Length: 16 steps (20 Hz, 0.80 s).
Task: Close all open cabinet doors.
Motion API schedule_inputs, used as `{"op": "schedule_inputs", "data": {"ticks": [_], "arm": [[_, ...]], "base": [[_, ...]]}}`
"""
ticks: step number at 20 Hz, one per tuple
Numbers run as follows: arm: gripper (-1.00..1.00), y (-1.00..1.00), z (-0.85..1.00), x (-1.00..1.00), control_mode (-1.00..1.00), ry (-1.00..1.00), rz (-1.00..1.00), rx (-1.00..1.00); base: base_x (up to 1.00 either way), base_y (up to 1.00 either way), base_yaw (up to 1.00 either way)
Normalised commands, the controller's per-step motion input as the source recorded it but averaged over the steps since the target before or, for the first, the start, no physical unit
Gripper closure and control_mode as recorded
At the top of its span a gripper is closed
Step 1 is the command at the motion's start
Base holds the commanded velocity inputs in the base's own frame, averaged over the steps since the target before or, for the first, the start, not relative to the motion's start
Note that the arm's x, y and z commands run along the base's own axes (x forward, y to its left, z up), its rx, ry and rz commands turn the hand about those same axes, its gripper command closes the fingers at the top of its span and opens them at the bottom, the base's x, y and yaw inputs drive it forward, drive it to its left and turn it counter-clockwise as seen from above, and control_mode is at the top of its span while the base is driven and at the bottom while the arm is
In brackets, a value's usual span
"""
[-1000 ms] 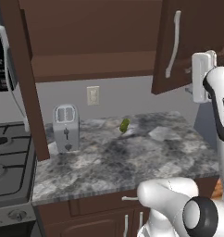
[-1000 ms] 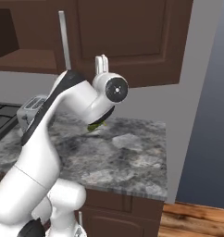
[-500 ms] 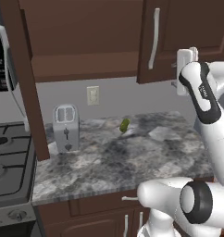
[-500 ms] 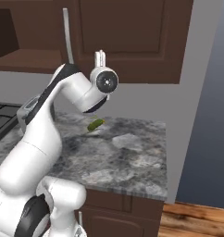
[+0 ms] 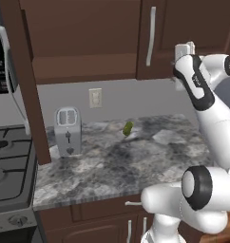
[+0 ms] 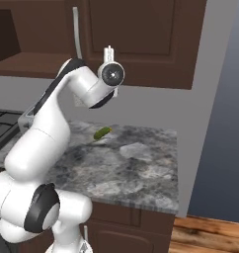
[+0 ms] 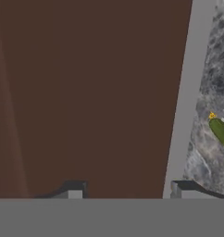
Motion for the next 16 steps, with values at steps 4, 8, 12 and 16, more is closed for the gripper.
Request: {"op": "schedule_inputs", "data": {"ticks": [4,8,12,16], "arm": [[-1.00,0.00,0.00,0.38,-1.00,0.00,-0.08,0.00],[-1.00,0.00,-0.01,0.22,-1.00,0.00,-0.11,0.00],[-1.00,-0.03,-0.07,-0.59,-1.00,-0.04,-0.14,0.00],[-1.00,0.00,0.00,-0.66,-1.00,0.00,-0.05,0.00]], "base": [[0.00,0.00,0.00],[0.00,0.00,0.00],[0.00,0.00,0.00],[0.00,0.00,0.00]]}}
